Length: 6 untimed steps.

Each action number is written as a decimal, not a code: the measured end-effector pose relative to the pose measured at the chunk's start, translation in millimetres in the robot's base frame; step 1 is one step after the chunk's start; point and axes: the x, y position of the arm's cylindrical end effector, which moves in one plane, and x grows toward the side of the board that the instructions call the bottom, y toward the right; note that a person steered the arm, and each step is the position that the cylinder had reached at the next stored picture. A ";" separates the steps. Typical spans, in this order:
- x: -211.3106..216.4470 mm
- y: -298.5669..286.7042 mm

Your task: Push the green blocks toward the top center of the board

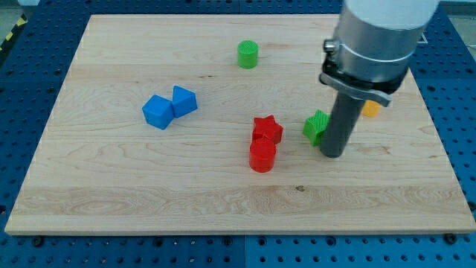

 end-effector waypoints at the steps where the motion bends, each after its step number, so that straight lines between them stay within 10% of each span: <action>1: -18.3 8.9; 6: -119.2 -70.9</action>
